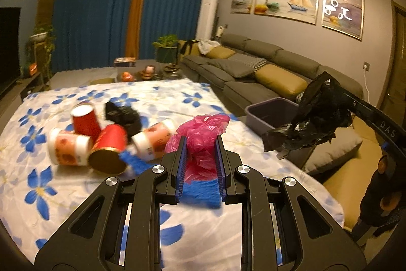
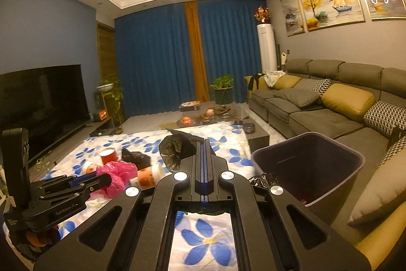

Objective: Collect trash
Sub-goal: 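Carry the pink bag and black bag with both tools over the grey bin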

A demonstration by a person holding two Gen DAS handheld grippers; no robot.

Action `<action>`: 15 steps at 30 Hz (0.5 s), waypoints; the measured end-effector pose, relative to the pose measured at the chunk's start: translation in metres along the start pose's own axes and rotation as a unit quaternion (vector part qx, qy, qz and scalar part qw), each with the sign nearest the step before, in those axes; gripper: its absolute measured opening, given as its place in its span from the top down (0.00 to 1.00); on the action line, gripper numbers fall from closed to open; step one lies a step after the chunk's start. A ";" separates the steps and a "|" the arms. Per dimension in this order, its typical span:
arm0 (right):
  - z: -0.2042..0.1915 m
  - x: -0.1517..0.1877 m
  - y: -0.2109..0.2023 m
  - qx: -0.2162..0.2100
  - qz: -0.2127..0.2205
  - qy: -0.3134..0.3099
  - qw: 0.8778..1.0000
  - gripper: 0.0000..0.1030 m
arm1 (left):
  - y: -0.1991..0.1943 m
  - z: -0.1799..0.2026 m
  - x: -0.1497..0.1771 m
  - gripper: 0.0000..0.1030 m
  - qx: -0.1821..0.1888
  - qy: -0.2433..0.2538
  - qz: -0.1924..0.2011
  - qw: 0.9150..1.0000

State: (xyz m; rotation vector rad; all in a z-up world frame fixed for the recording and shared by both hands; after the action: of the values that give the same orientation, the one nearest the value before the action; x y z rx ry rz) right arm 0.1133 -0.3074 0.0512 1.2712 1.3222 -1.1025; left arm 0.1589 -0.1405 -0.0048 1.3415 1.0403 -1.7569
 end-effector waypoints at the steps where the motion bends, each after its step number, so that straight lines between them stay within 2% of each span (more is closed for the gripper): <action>1: 0.005 -0.001 0.001 0.006 0.001 -0.001 1.000 0.99 | 0.004 0.007 -0.002 0.80 0.006 0.005 0.002 1.000; 6: 0.028 -0.006 0.005 0.036 0.009 -0.002 0.999 0.99 | 0.026 0.039 -0.019 0.80 0.042 0.023 0.016 0.999; 15: 0.095 -0.020 0.017 0.113 0.026 0.000 0.993 0.99 | 0.083 0.115 -0.049 0.80 0.107 0.041 0.047 0.992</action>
State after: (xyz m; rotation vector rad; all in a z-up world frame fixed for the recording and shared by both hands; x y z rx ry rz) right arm 0.1347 -0.4032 0.0585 1.4617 1.1825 -1.2416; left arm 0.1937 -0.2778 0.0439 1.5807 0.8356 -1.7949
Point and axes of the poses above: each gripper's, at about its wrist camera, not at the fingertips, and y roughly the way its jaws point, z to its right, x to its underside, the point moved 7 cm from there along y, roughly the way its jaws point, and after that the axes turned 15 degrees about z, right-handed, at the moved point
